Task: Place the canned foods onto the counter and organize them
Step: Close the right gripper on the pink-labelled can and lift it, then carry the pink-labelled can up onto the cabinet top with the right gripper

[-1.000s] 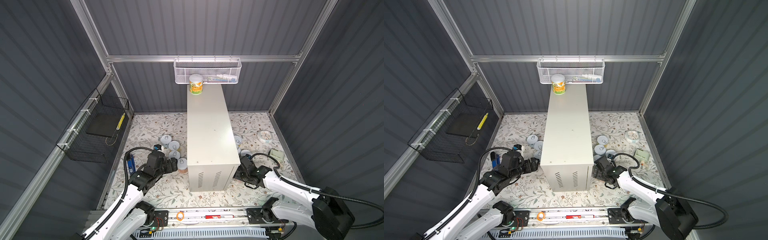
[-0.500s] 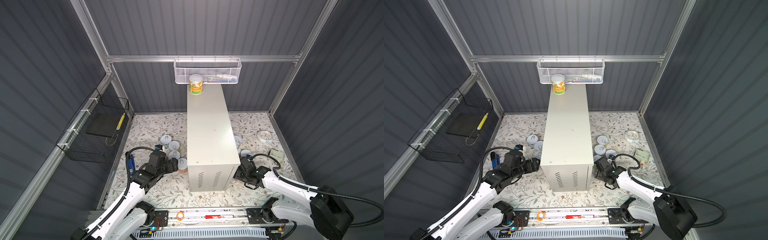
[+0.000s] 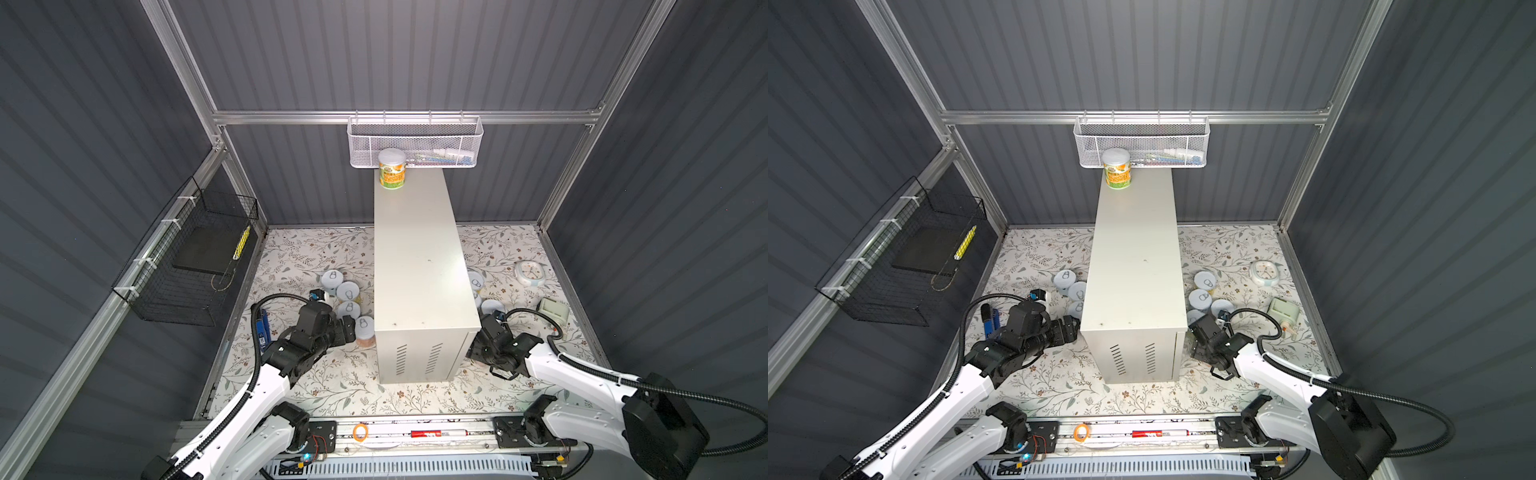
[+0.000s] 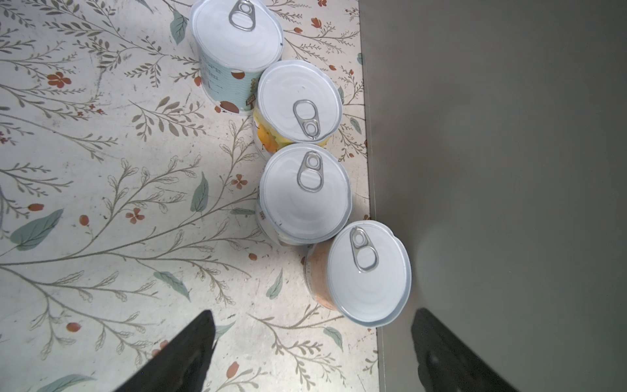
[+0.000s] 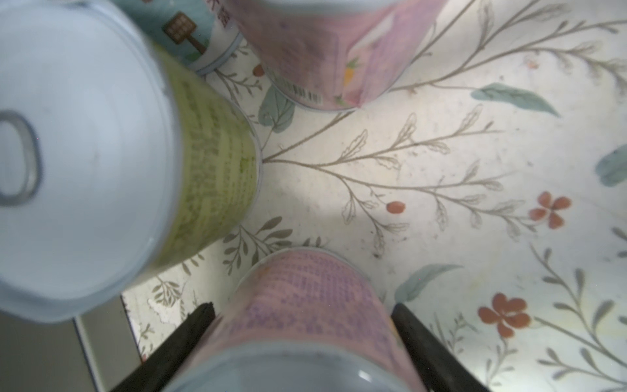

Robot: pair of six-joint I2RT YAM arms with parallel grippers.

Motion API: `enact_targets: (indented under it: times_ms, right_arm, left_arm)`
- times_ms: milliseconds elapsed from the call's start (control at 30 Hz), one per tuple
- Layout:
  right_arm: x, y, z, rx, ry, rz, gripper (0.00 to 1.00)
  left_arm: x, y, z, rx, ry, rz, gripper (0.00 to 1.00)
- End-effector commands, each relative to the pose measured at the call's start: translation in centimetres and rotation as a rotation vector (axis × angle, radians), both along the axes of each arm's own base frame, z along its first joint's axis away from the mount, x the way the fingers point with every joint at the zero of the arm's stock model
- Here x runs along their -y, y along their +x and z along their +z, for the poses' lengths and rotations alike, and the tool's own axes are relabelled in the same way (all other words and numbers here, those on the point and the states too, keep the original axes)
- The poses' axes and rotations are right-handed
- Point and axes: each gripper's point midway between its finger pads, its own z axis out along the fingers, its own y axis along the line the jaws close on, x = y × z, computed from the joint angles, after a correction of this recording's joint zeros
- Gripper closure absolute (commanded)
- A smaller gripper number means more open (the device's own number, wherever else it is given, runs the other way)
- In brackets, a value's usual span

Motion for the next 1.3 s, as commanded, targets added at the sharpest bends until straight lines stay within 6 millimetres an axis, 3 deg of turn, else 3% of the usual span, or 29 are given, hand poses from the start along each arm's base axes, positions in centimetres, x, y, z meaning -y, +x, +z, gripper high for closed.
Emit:
enact_targets:
  times_ms: [0,133,333,567,733,900,1133,1267]
  right_arm:
    - [0.3,-0.1,2.0,0.02,-0.015,0.014,1.0]
    - [0.7,-0.7,5.7,0.025,-0.013,0.031,1.0]
    - [2.8,-1.5,13.3,0.091,-0.068,0.048,1.0]
    - [5.1,0.2,22.6,0.221,-0.169,0.041,1.0]
    - [5.0,1.8,28.9,0.325,-0.167,0.074,1.0]
    - [3.0,3.7,34.6,0.413,-0.138,0.177,1.0]
    - [-2.0,7.4,39.9,0.493,-0.054,0.339,1.0]
    - [-5.2,9.3,41.7,0.5,-0.02,0.431,1.0]
  left_arm:
    - [0.1,0.2,1.1,0.016,0.011,-0.008,0.08]
    - [0.0,0.5,2.8,0.044,0.011,-0.003,0.08]
    - [-0.6,1.3,6.5,0.059,0.082,-0.002,0.09]
    - [-1.7,2.9,12.1,0.147,0.175,0.029,0.08]
    - [-1.5,4.1,15.3,0.202,0.202,0.024,0.08]
    - [-0.4,5.7,17.7,0.238,0.21,-0.015,0.07]
    - [1.9,8.0,21.3,0.267,0.225,-0.109,0.05]
    - [2.7,8.9,22.2,0.272,0.227,-0.138,0.05]
